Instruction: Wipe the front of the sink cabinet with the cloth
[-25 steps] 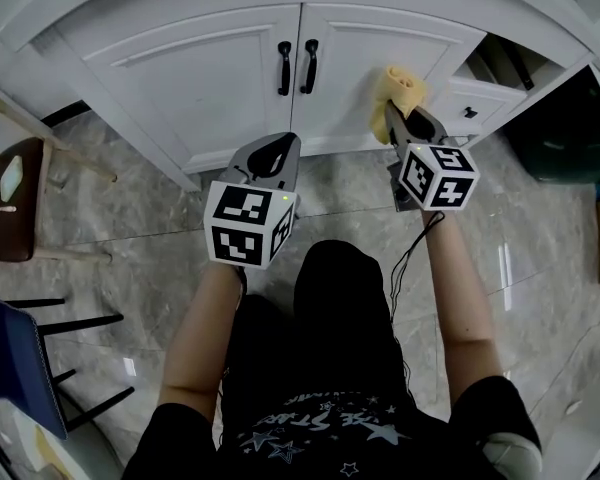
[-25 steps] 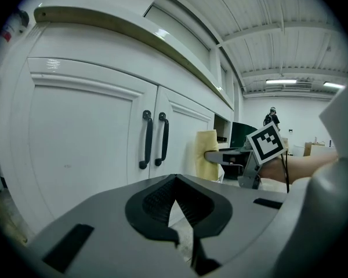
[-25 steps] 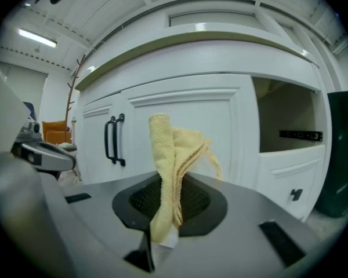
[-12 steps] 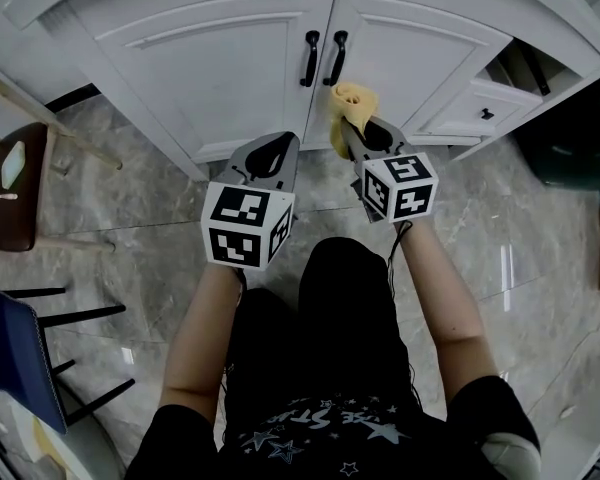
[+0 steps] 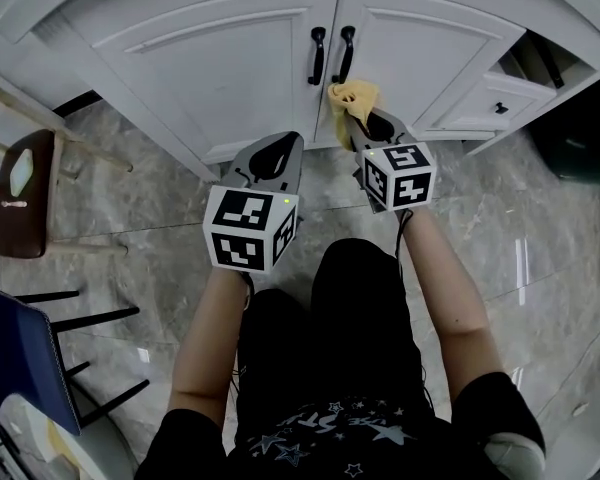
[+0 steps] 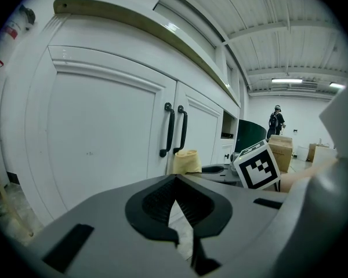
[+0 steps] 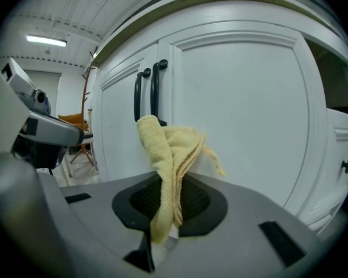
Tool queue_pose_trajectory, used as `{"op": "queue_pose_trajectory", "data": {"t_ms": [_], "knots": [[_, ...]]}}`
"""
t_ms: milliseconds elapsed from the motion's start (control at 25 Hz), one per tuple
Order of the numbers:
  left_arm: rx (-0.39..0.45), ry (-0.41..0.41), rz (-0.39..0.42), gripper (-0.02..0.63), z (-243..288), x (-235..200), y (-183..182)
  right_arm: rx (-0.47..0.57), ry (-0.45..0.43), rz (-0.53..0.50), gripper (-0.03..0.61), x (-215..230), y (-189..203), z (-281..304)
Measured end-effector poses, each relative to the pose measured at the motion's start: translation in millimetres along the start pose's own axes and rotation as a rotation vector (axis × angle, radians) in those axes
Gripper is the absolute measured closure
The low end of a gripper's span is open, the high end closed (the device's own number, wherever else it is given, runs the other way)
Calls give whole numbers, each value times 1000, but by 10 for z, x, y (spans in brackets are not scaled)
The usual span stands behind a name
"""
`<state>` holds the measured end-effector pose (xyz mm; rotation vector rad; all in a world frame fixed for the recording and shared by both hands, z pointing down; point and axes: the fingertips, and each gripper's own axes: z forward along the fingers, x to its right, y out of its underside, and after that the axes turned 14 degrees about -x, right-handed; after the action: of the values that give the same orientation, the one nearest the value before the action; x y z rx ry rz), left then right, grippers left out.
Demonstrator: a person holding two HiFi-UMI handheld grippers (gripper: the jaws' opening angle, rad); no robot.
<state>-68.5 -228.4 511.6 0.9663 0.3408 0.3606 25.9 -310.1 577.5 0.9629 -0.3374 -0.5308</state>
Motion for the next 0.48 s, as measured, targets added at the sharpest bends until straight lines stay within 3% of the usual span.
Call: {"op": "queue_pose_trajectory", "data": {"t_ms": [480], "knots": [[-36,12,5,598,224,186,45,23,117,98,517,757,124,-208]]}}
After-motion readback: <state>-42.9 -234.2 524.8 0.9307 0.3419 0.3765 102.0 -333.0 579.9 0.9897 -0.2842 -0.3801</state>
